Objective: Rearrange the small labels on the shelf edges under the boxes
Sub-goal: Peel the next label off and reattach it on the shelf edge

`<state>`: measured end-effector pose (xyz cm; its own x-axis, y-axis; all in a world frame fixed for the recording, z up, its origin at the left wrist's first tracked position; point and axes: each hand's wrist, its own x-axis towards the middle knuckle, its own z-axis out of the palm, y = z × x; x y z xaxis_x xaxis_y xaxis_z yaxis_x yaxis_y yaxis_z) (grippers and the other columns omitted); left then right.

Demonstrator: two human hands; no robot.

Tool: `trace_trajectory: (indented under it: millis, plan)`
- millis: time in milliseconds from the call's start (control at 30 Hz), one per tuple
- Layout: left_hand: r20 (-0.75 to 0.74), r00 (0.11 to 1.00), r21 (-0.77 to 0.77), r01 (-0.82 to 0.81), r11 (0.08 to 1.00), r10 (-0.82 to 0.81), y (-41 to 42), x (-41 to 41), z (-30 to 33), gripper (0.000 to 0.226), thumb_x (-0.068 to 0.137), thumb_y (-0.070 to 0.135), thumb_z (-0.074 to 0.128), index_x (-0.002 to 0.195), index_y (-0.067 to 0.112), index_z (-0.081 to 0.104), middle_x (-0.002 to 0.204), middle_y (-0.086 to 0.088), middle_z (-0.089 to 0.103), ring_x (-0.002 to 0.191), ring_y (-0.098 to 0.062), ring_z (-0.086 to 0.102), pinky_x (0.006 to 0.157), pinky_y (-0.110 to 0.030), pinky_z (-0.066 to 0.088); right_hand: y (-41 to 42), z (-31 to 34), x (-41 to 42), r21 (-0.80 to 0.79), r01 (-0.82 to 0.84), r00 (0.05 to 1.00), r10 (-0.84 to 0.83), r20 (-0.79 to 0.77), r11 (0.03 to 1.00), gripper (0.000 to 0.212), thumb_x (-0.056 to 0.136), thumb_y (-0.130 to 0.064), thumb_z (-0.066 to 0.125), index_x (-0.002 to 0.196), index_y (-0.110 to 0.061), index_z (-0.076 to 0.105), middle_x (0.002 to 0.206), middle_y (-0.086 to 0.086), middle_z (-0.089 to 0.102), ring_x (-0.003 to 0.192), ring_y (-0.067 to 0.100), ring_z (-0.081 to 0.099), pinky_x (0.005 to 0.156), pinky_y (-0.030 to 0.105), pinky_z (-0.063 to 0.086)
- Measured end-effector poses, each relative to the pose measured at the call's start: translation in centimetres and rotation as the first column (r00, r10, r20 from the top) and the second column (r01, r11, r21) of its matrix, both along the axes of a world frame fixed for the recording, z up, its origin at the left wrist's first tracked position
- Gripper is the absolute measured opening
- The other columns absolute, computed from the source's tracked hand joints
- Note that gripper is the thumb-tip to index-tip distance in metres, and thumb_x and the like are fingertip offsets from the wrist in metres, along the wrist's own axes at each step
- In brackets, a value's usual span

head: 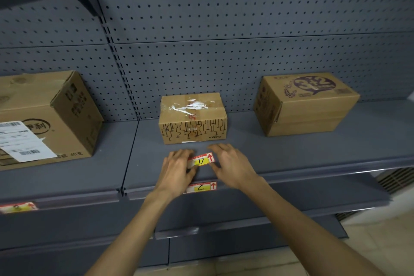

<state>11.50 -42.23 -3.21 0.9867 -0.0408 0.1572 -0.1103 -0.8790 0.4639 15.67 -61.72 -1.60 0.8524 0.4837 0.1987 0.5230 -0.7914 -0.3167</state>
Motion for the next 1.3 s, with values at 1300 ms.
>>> trace_trajectory:
  millis: [1300]
  plan:
    - [0.124, 0.977, -0.16, 0.192, 0.968, -0.173, -1.4, 0.9, 1.5, 0.019, 0.095, 0.006, 0.062, 0.093, 0.024, 0.056, 0.095, 0.009, 0.05, 0.085, -0.005, 0.053, 0.077, -0.033, 0.051, 0.1, 0.5, -0.1, 0.037, -0.042, 0.994, 0.038, 0.101, 0.998, 0.01, 0.095, -0.023, 0.062, 0.103, -0.02, 0.066, 0.104, 0.001, 0.066, 0.102, 0.021, 0.056, 0.085, 0.04, 0.051]
